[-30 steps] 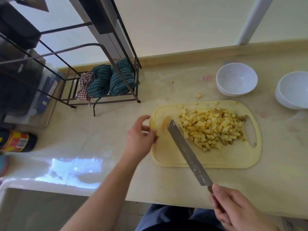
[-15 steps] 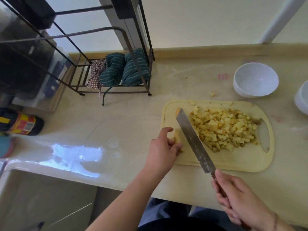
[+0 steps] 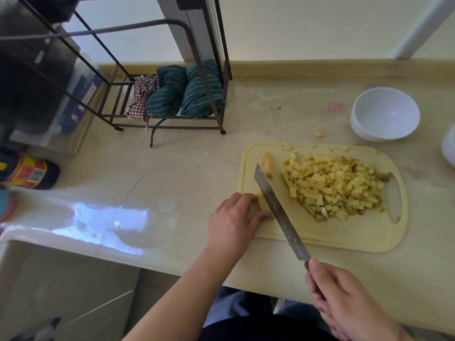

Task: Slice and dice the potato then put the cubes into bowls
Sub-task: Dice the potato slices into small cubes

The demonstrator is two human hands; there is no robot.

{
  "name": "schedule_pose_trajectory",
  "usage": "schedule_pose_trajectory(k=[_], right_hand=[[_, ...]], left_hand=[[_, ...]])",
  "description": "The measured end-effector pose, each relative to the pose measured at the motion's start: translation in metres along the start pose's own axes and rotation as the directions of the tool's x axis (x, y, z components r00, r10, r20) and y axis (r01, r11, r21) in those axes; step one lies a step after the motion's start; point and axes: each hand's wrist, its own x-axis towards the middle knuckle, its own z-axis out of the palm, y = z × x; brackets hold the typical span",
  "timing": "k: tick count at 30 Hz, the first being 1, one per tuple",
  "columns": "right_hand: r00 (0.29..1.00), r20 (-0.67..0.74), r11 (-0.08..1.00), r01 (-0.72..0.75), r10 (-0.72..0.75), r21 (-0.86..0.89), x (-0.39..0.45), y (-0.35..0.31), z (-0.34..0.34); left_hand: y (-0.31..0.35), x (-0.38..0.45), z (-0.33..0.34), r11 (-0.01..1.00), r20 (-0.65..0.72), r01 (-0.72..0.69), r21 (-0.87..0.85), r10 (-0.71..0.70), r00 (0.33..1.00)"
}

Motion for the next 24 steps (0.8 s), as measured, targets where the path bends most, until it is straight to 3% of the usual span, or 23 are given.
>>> schedule_pose_trajectory(k=[7,18,24], right_hand=[[0.996,0.02,0.991,0.086,-0.085,-0.104,-0.006,-0.004,0.0],[0.987,-0.055,0.927,0.123,-0.152,-0.354,-0.004,0.01,0.001],[0.984,-0.103,0.918,0.094,-0.145,-0.386,-0.01,0.01,0.005]], left_hand=[[-0.013,0.0,0.006,0.931,-0.095,-0.328,-0.161,0.316,0.944],[-0.016,-0.003,0.011,0.928,-0.062,-0.319,-0.191,0.313,0.948],[-0.016,-0.002,0.011,0.926,-0.053,-0.333,-0.179,0.328,0.943]])
